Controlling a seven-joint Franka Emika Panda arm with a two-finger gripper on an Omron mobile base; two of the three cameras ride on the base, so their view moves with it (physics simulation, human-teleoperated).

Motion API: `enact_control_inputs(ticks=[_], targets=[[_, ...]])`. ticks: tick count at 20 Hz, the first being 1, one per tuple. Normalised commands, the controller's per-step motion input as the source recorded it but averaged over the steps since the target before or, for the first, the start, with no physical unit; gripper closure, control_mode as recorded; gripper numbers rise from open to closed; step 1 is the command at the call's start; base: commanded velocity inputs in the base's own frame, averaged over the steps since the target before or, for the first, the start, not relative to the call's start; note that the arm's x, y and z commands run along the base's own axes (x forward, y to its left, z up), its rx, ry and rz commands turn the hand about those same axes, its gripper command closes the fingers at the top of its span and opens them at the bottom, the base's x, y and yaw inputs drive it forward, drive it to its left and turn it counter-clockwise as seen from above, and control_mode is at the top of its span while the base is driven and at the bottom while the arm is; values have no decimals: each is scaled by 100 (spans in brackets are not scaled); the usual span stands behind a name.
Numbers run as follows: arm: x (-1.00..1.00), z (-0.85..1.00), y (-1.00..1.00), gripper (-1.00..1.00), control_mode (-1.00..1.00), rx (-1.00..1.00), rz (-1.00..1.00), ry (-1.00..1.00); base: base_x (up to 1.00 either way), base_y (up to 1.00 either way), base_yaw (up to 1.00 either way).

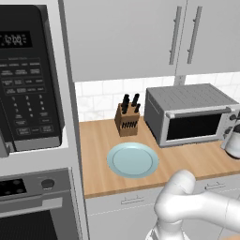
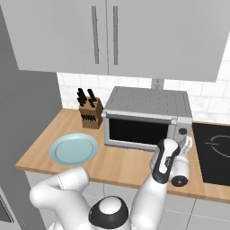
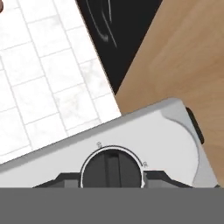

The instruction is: Pick up the kebab skewer and baguette bread, and place them inside the toaster oven. Close the toaster oven door and start by setting the timer.

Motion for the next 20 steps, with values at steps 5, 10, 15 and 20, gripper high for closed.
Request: enact_control_inputs(ticks=[5, 10, 15, 20], targets=[[0, 0, -8, 100, -100, 35, -3, 0, 0, 0, 0], [0, 0, -10, 100, -100, 38, -1, 0, 0, 0, 0], [0, 0, -11, 100, -100, 41, -2, 0, 0, 0, 0], [0, 0, -4, 100, -100, 43, -5, 0, 0, 0, 0]])
